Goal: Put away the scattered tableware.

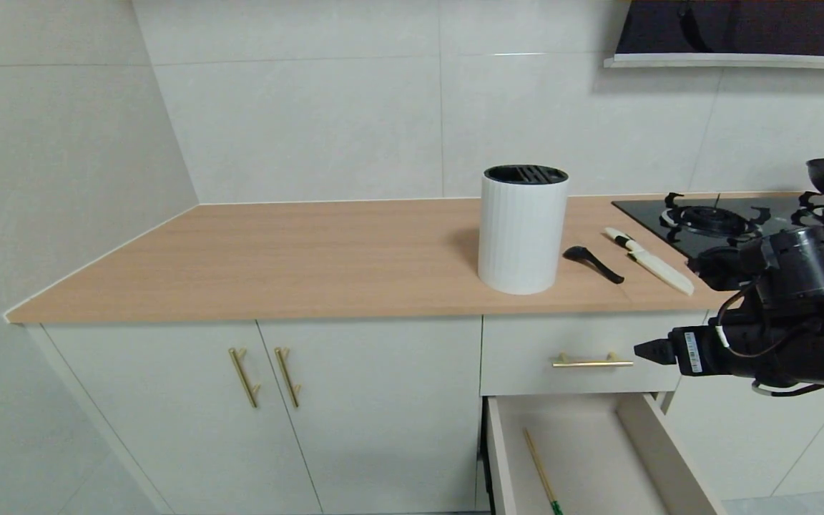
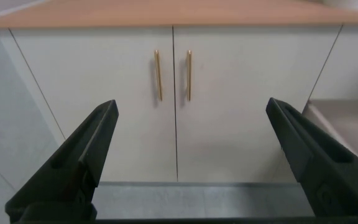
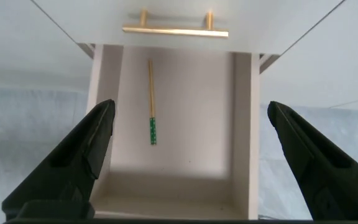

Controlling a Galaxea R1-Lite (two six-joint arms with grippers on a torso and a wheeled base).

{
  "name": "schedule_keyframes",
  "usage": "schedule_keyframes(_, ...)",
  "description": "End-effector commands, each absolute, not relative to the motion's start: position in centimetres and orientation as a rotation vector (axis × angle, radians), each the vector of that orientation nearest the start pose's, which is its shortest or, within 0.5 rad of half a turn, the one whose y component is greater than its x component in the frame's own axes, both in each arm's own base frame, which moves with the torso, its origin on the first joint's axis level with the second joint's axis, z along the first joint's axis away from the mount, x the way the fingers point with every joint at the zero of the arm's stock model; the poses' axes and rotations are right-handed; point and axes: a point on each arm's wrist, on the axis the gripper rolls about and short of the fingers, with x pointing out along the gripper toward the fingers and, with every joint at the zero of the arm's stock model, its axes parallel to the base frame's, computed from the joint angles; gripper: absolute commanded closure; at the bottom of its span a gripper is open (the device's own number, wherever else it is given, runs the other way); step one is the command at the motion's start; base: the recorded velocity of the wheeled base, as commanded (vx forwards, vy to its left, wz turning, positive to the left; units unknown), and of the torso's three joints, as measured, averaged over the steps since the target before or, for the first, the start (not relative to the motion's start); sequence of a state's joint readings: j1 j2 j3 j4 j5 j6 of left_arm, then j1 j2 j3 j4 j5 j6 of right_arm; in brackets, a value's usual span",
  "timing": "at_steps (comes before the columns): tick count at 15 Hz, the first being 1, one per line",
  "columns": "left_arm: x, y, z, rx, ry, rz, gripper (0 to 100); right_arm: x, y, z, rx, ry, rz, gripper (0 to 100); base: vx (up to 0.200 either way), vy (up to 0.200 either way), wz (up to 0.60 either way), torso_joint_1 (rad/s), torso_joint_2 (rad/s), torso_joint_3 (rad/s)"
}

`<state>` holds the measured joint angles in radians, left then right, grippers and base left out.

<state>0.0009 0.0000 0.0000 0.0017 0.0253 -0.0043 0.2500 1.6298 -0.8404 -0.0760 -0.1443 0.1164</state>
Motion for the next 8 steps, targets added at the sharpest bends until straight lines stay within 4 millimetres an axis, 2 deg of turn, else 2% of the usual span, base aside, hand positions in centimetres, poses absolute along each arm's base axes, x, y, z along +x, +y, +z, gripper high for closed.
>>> schedule_keyframes(1,-2.28,0.06,7.53,-0.005,0.001,0.026,0,26.49,6.43,16.03,-0.029,0.708,0.060,0,0.000,0.000,0.00,0.222,-0.50,-0.286)
schedule_keyframes(4,-2.28,0.06,7.53,-0.005,0.001,0.028,0,26.40,6.45,15.88,-0.043,0.714,0.065,0,0.000,0.000,0.00,0.216,-0.49,-0.266)
schedule_keyframes(8,-2.28,0.06,7.53,-0.005,0.001,0.028,0,26.82,6.56,16.11,-0.036,0.637,0.072,0,0.000,0.000,0.00,0.059,-0.12,-0.068)
